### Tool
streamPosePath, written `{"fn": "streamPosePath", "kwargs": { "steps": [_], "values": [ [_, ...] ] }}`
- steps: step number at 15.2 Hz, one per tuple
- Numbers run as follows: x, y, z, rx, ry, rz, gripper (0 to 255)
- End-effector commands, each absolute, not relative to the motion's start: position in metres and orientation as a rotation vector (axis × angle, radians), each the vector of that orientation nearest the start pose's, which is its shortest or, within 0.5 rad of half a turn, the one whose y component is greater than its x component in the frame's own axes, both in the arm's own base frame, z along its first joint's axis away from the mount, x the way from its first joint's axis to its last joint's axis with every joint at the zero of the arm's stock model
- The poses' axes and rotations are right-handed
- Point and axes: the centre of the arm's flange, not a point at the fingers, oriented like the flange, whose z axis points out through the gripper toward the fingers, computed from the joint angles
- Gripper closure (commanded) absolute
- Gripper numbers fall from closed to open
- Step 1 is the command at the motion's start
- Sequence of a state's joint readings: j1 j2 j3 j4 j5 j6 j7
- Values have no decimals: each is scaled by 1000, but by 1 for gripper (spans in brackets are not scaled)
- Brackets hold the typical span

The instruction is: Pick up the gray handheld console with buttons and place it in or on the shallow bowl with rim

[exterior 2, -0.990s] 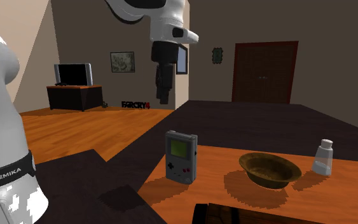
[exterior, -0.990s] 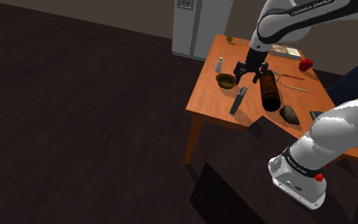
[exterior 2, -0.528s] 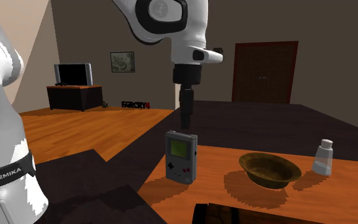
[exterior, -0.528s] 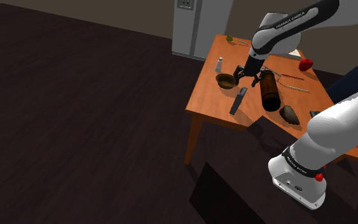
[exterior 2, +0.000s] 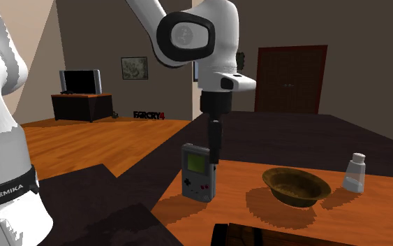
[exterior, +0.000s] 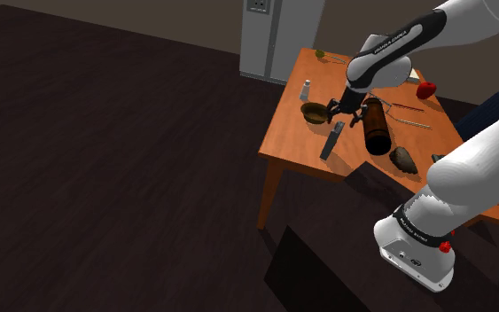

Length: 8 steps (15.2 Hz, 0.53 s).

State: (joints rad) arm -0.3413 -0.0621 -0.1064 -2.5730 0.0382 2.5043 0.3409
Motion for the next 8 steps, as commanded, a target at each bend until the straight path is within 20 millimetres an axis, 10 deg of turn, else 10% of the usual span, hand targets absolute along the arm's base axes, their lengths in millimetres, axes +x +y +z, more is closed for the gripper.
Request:
{"fn": "streamPosePath", "kwargs": {
  "steps": [1,8],
  "values": [
    [400,-191,274,-2854,1240,7,0],
    [400,-191,266,-2854,1240,7,0]
  ]
}}
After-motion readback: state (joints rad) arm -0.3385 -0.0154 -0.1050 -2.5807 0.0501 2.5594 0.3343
